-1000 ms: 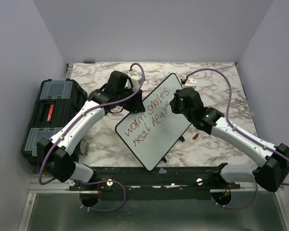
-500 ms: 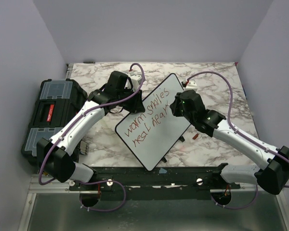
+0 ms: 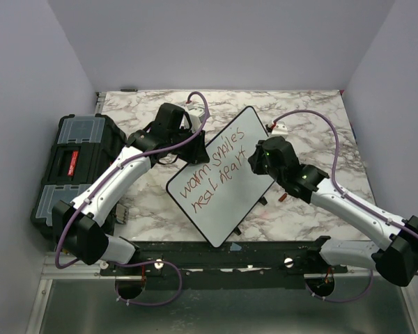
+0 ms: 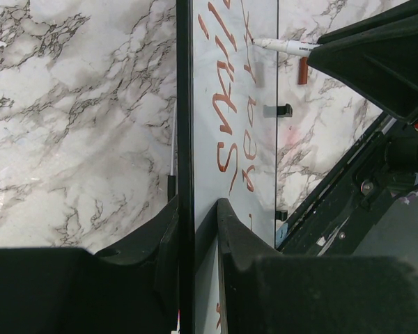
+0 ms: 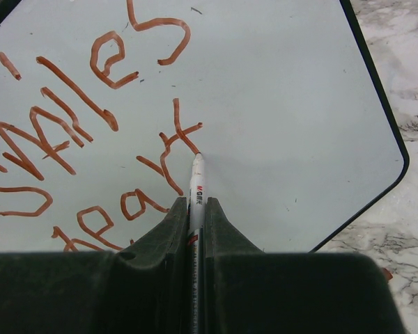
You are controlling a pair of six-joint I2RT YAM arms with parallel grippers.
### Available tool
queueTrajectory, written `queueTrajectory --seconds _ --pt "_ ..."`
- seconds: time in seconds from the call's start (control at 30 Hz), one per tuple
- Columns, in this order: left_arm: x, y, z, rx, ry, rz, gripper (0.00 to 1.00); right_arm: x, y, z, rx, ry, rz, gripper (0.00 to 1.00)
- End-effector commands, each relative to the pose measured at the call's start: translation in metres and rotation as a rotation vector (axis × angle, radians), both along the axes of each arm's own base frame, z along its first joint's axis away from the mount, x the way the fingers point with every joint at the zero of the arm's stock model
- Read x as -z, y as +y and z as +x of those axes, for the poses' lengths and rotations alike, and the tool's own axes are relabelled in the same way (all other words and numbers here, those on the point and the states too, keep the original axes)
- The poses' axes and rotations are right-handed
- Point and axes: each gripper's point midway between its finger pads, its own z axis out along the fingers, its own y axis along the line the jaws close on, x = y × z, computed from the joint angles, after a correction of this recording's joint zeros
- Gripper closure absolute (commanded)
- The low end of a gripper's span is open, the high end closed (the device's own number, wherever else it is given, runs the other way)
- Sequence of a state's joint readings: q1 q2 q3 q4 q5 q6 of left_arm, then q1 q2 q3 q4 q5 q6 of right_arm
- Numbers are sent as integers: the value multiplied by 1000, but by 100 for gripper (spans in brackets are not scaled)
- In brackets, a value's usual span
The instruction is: Write a sentence on the whiteboard
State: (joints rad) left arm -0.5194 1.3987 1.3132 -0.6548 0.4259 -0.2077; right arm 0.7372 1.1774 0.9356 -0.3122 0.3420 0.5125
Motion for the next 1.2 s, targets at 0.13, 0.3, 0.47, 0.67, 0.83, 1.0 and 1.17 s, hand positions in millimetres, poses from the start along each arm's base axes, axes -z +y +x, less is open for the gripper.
queueTrajectory --seconds 0.13,0.3,0.47,0.67,0.83,1.0,1.17 --pt "-2 7 2 17 -87 53 100 20 -5 -12 -7 63 -12 99" --pt "-2 7 2 18 -88 52 100 21 -7 -13 -1 63 -17 99" --pt "-2 7 3 18 -88 52 100 24 -11 -15 12 67 -20 99" --pt "0 7 2 19 -85 55 100 25 -16 -13 35 64 -34 99" --pt "0 7 2 19 -85 56 100 19 -16 -7 48 47 -50 99" --pt "0 7 2 20 -87 54 100 10 -16 3 66 19 -73 99" --pt "2 6 3 19 -83 56 100 0 -19 13 82 -17 -117 99"
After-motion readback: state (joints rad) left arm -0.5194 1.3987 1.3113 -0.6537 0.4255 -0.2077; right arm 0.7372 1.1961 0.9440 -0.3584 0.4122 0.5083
